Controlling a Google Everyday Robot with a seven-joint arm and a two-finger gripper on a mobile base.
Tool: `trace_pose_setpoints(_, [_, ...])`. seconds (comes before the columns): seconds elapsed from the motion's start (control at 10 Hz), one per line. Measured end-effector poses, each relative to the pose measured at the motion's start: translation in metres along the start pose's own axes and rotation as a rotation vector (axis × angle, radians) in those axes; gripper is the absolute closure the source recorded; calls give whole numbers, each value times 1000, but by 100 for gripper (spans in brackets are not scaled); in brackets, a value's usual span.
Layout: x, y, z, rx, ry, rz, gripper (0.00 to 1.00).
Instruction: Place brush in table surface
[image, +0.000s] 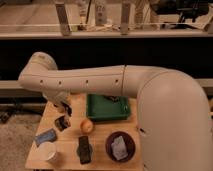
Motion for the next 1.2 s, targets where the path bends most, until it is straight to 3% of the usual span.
trace_pose_setpoints(0.4, [9,2,20,16,-25,7,100])
trace_pose_setpoints(0.9, [28,10,79,65,-102,15,100])
trace_pose_setpoints(1.2, [35,5,106,72,-142,6,100])
